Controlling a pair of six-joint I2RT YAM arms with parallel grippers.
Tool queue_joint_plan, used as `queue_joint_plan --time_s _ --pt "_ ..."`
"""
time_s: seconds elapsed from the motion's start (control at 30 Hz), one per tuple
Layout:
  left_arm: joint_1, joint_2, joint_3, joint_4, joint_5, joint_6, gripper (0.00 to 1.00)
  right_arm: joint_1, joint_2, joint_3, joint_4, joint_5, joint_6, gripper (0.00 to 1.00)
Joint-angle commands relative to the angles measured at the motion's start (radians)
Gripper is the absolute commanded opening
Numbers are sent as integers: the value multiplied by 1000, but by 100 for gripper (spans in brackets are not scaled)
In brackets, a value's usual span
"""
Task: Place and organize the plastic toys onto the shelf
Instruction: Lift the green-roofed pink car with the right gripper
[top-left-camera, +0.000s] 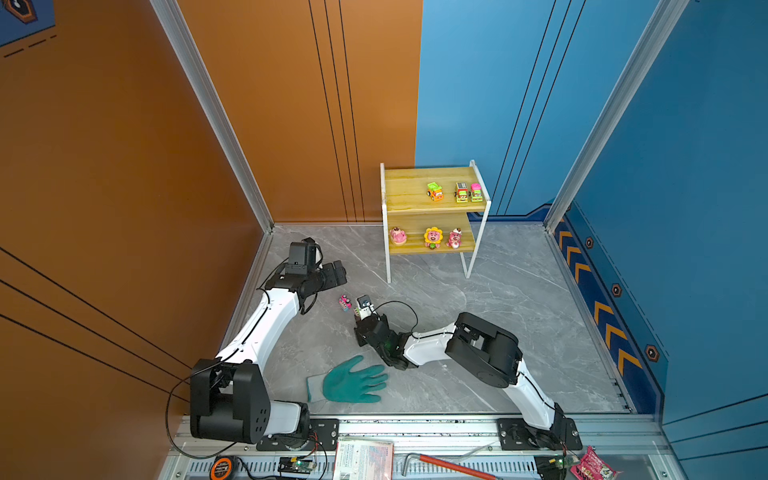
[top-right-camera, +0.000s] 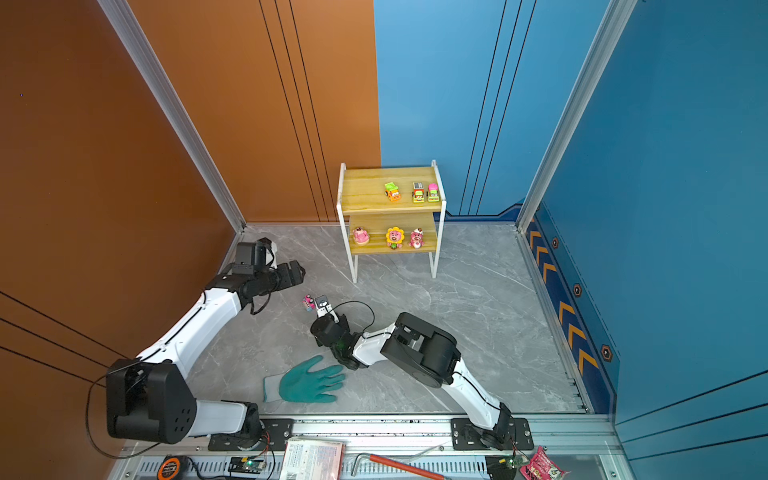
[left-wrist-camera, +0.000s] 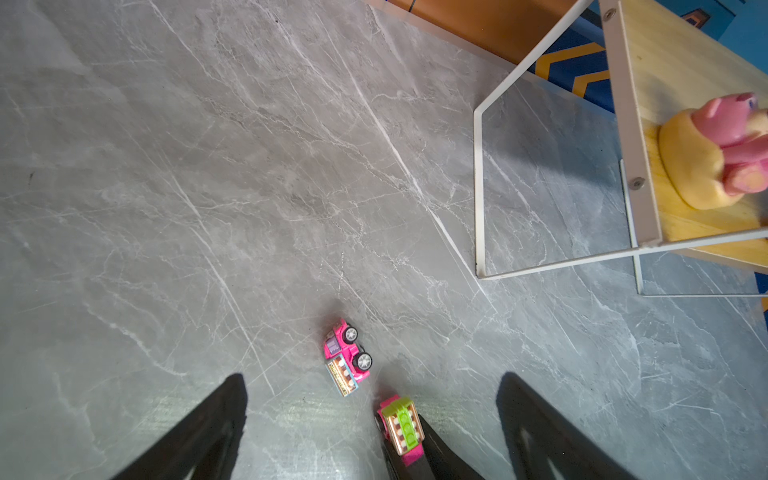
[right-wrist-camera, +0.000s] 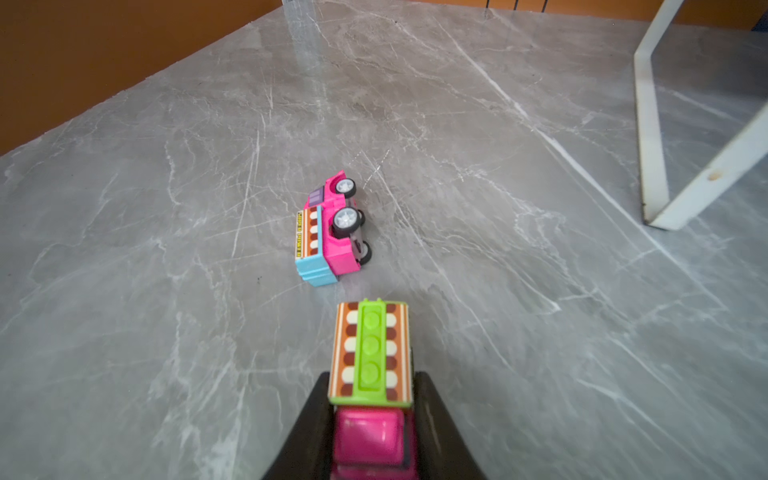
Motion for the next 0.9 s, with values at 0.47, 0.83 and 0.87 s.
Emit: queue_joint_plan --time_s 0.47,0.83,0.87 --pt "-13 -3 29 -19 11 9 95 7 -357 -472 178 -66 -93 27" --pt "-35 -12 26 -20 5 13 95 4 -281 -488 247 -89 -87 28" --pt "-35 -11 27 -19 5 13 95 4 -270 -488 261 -95 -87 28"
